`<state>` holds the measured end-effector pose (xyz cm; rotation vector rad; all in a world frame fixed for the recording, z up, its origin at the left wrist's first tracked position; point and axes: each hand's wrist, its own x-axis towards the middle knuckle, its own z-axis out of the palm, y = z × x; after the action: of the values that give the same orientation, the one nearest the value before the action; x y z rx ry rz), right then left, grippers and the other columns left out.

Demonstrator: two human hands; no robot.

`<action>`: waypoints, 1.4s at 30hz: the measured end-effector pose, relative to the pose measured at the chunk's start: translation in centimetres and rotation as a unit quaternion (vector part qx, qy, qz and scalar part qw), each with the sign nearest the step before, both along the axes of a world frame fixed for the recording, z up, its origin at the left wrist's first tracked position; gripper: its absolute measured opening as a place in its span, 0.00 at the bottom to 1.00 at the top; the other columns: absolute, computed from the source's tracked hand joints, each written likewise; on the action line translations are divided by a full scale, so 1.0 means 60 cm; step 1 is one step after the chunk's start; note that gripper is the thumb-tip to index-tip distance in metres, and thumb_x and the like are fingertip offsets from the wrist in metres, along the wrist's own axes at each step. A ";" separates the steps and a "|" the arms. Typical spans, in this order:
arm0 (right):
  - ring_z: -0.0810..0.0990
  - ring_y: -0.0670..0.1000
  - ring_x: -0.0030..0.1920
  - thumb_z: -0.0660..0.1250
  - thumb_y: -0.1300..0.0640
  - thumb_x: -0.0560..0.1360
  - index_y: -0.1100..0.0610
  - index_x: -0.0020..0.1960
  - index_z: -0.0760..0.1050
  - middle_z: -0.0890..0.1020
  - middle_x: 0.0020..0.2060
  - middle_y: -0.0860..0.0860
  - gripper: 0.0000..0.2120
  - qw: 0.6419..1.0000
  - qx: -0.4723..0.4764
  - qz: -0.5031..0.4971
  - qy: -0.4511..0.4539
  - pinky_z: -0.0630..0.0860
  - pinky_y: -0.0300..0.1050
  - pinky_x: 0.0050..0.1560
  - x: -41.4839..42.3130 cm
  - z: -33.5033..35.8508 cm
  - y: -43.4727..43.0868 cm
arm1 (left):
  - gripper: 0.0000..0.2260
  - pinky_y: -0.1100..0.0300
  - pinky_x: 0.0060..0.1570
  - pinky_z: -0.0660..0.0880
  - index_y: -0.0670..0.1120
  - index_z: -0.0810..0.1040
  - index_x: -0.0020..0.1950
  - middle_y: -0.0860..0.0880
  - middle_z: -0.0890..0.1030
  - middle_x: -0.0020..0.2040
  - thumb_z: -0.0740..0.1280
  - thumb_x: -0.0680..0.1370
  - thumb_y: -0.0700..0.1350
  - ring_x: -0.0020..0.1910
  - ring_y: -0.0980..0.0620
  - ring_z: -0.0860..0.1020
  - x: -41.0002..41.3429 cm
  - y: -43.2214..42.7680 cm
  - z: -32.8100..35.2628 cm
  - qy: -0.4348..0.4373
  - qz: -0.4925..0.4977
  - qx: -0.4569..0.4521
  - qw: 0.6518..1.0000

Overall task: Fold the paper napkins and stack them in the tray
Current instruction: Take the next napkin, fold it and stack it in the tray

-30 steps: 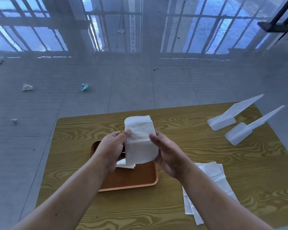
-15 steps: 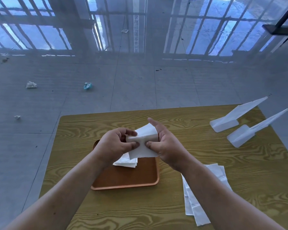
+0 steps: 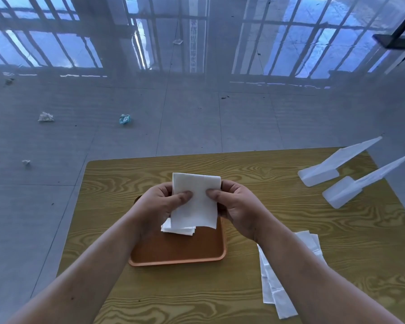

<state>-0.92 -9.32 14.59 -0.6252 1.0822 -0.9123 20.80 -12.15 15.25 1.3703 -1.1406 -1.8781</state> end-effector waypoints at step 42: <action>0.78 0.51 0.58 0.65 0.55 0.78 0.53 0.63 0.79 0.80 0.55 0.49 0.15 0.813 0.032 0.082 0.575 0.76 0.48 0.59 -0.105 -0.194 0.184 | 0.07 0.57 0.43 0.76 0.55 0.80 0.47 0.57 0.82 0.43 0.68 0.78 0.57 0.46 0.54 0.80 -0.133 0.060 -0.212 -0.444 -0.267 -0.246 0.819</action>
<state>-7.24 1.69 2.94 -1.2575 2.0761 -0.2563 12.84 -8.58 2.55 1.7479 -2.4775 -1.0022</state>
